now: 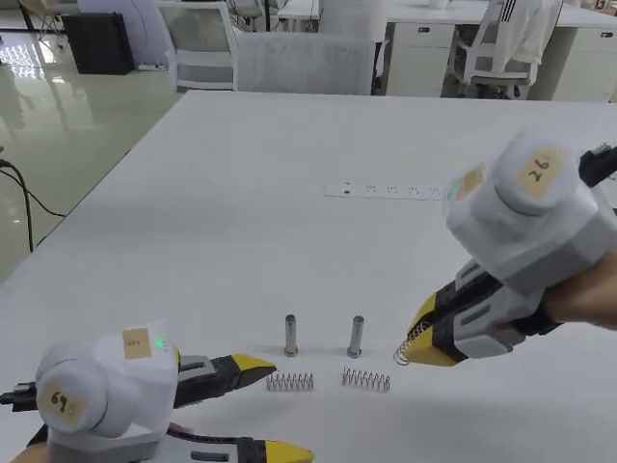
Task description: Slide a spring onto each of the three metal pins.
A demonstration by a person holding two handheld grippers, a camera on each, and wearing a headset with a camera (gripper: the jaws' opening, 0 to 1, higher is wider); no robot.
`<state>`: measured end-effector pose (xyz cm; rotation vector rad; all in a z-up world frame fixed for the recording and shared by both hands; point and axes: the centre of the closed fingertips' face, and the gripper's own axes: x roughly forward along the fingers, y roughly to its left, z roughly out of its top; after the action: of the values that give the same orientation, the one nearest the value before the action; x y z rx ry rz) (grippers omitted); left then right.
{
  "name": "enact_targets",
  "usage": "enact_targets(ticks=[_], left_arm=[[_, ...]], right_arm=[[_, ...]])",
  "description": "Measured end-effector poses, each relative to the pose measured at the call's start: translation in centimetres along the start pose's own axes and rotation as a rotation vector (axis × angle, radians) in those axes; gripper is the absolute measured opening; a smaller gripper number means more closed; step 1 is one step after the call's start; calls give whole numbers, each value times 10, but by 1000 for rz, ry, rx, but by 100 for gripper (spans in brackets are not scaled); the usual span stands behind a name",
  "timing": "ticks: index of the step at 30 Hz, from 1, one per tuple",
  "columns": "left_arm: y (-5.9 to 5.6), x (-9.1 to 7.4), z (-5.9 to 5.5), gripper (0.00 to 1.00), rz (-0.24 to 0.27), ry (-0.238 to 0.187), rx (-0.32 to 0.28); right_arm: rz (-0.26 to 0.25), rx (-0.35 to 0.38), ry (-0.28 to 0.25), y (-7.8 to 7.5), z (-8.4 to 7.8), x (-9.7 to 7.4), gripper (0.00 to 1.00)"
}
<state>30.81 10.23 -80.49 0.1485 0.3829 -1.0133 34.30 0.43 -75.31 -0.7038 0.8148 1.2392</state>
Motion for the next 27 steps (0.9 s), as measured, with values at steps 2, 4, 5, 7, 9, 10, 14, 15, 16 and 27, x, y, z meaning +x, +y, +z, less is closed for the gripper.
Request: enact_targets(ticks=[2,4,5,7,9,10,14,15,16,27], left_arm=[[3,-2,-2,52,14,0,-5],[5,-5,-4,53,27,3,-8],[6,-6,-5,54,35,3,-12],[8,-7,-6,55,45,2,-14],[9,-9,-6,55,54,3,-17],[9,-9,-7,55,57,3,-16],[8,-10,-7,57,64,4,-15],[8,-10,-7,56,64,4,-16],[8,-10,-7,57,65,3,-17],[5,-8,-5,59,67,-1,-3]], right_arm=[[-14,4,4,-6,-2,-4,8],[-20,9,12,-10,-3,-7,8],[-25,10,16,-12,-4,-8,8],[-33,13,30,-17,-7,-10,8],[-41,11,43,-21,-9,-11,8],[-44,11,51,-22,-10,-12,8],[-57,16,80,-35,-16,-15,8],[-64,21,88,-39,-18,-15,8],[-69,22,97,-42,-20,-16,8],[-86,41,180,-72,-41,-1,8]])
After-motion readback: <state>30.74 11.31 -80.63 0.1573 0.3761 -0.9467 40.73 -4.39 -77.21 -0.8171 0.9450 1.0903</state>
